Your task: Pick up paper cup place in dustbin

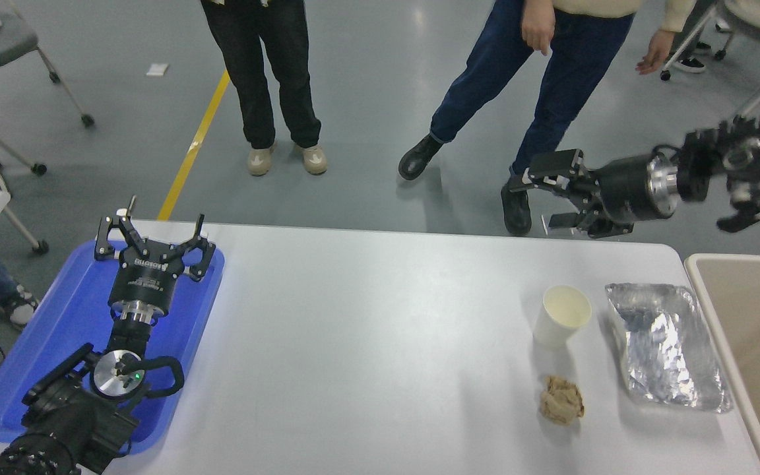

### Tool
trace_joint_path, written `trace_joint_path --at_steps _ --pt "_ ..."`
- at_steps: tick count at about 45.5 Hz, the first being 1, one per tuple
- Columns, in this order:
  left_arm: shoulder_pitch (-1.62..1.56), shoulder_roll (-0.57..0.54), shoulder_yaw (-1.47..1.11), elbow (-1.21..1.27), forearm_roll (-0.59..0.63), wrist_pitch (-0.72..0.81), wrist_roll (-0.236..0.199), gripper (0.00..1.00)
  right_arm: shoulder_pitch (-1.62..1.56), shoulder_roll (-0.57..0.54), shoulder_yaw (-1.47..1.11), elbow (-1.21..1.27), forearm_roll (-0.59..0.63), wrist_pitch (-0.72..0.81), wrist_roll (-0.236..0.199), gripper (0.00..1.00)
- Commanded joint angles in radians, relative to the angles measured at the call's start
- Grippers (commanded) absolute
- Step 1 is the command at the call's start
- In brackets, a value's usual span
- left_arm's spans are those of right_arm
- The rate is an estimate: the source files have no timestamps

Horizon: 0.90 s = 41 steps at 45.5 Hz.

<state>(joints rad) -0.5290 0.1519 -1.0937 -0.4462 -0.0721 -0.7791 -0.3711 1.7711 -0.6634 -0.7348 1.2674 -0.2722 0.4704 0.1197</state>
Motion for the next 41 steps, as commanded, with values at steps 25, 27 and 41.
trace_joint_path --at_steps 25,27,41 --pt "0.001 0.000 0.000 0.001 -0.002 0.000 0.000 1.00 0.807 0.174 -0.635 0.478 -0.062 0.315 0.002 1.00" --pt "0.001 0.000 0.000 0.000 -0.002 0.000 0.000 1.00 0.818 0.182 -0.632 0.478 -0.058 0.315 0.002 1.00" --pt "0.001 0.000 0.000 0.001 -0.002 0.000 -0.002 1.00 0.820 0.206 -0.624 0.478 -0.027 0.315 -0.002 1.00"
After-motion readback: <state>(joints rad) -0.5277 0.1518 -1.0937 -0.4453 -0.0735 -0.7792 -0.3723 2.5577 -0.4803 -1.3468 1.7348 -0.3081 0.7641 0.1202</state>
